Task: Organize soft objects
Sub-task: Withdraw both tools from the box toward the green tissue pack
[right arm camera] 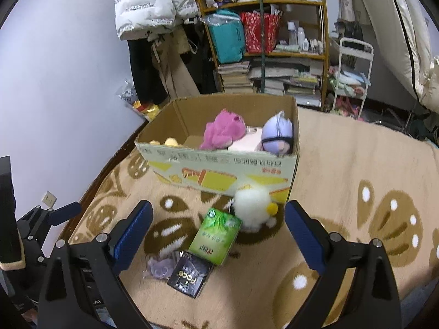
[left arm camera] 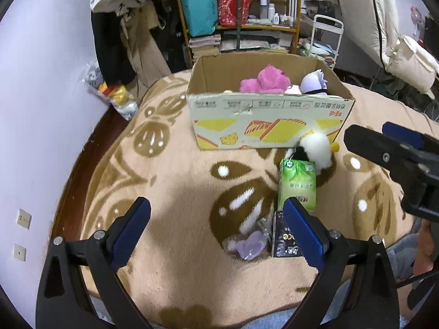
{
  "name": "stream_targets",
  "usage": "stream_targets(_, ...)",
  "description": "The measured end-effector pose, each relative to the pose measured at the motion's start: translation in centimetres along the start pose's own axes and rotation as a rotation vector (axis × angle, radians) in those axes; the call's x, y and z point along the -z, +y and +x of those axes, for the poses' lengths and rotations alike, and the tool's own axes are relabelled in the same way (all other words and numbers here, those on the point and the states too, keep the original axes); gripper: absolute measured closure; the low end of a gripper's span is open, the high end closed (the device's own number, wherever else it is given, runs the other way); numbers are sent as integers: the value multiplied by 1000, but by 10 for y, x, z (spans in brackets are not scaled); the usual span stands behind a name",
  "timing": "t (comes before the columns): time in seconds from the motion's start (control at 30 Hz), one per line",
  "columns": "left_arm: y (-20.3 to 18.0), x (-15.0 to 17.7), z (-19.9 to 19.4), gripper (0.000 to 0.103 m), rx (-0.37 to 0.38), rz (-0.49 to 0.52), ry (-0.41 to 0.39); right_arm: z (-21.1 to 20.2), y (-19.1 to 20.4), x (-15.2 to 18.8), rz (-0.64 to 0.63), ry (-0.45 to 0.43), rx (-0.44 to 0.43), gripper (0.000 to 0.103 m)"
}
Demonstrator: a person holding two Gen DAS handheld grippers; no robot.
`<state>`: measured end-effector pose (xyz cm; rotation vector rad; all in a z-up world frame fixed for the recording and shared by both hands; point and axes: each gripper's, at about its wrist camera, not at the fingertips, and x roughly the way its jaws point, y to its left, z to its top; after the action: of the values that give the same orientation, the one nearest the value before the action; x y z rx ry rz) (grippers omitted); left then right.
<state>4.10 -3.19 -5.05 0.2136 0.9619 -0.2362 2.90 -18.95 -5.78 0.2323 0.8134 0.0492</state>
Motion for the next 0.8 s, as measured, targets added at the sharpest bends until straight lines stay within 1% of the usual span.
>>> stream_targets(0.07, 3, 1, 2, 7, 2, -13, 14, 2, 2, 2, 2, 11, -8, 2)
stream_targets(0.2, 7, 2, 9, 7, -1, -25, 42, 7, 4, 3, -7, 30, 11, 2)
stream_targets(0.33, 8, 4, 17, 7, 12, -38, 74, 17, 1, 7, 28, 71, -3, 2)
stream_targets(0.67, 1, 14, 48, 7, 31, -17, 196, 56, -5, 25, 112, 244, -23, 2)
stream_targets(0.8, -3, 18, 59, 7, 17, -17, 218, 70, -9, 31, 156, 304, -38, 2)
